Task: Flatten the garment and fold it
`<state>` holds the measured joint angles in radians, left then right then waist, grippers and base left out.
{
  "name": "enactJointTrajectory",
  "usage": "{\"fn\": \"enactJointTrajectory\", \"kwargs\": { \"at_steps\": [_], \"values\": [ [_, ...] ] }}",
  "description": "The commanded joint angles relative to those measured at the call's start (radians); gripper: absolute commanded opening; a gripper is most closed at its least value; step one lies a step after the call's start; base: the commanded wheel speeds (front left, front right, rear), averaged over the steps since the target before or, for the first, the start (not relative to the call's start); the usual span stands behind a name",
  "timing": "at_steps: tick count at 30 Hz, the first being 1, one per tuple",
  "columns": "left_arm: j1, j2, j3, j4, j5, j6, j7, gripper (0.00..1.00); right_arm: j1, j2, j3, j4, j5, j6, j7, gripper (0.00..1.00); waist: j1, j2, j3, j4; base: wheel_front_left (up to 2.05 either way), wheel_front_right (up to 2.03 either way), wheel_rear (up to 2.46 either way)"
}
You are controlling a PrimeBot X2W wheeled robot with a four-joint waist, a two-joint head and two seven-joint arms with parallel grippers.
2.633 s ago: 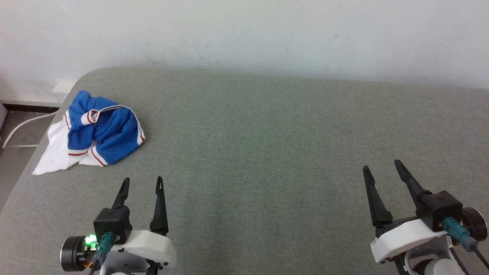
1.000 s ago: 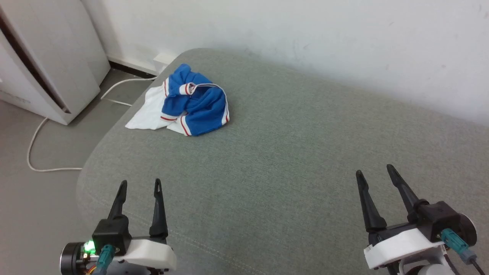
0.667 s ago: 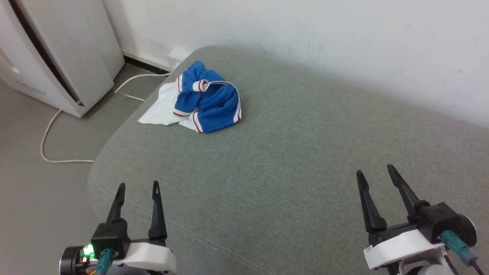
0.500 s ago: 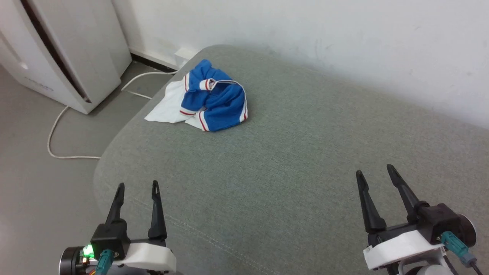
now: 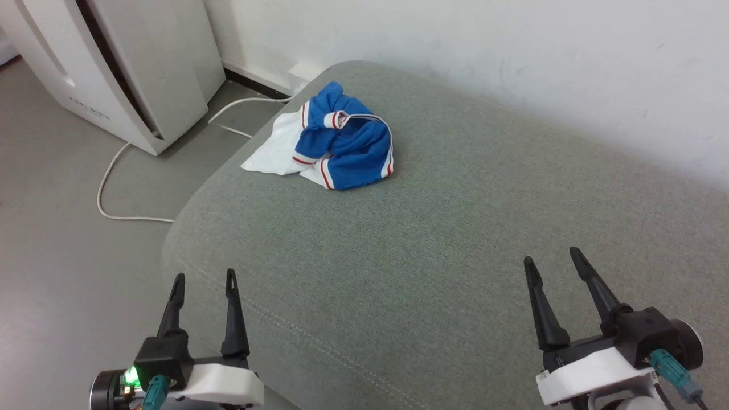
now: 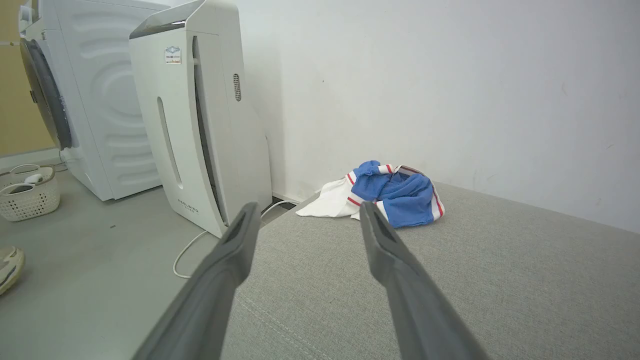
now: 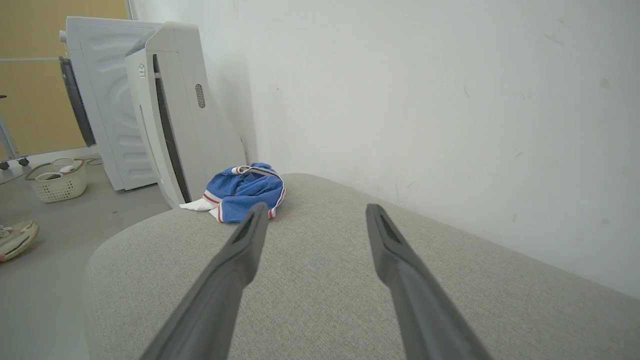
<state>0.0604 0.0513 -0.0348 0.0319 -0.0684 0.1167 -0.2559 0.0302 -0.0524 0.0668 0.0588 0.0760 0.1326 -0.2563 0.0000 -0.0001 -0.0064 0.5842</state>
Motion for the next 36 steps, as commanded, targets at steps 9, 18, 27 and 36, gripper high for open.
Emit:
{"fn": "enactJointTrajectory", "kwargs": {
  "at_steps": [9, 18, 27, 36],
  "values": [
    [0.01, -0.001, -0.005, 0.003, -0.005, 0.013, -0.006, 1.0, 0.008, 0.002, 0.01, 0.005, -0.011, -0.002, -0.006, 1.0, 0.0, 0.0001, 0.004, -0.003, 0.0, 0.0, 0.0],
    [-0.025, 0.01, -0.002, 0.04, -0.027, -0.02, -0.006, 1.0, 0.003, 0.001, 0.027, 0.0, -0.039, -0.002, -0.006, 1.0, 0.0, 0.0001, 0.052, -0.036, 0.0, 0.0, 0.0],
    [-0.285, 0.098, 0.013, 0.157, -0.033, -0.072, 0.066, 1.0, -0.084, -0.073, 0.102, -0.055, -0.09, -0.002, -0.005, 1.0, 0.0, 0.0001, 0.273, -0.17, 0.0, 0.0, 0.0],
    [-0.625, 0.23, 0.018, 0.32, -0.064, -0.168, 0.29, 1.0, -0.171, -0.128, 0.089, -0.188, -0.078, -0.002, 0.021, 1.0, 0.0, 0.0001, 0.47, -0.284, 0.0, 0.0, 0.0]
  ]
}}
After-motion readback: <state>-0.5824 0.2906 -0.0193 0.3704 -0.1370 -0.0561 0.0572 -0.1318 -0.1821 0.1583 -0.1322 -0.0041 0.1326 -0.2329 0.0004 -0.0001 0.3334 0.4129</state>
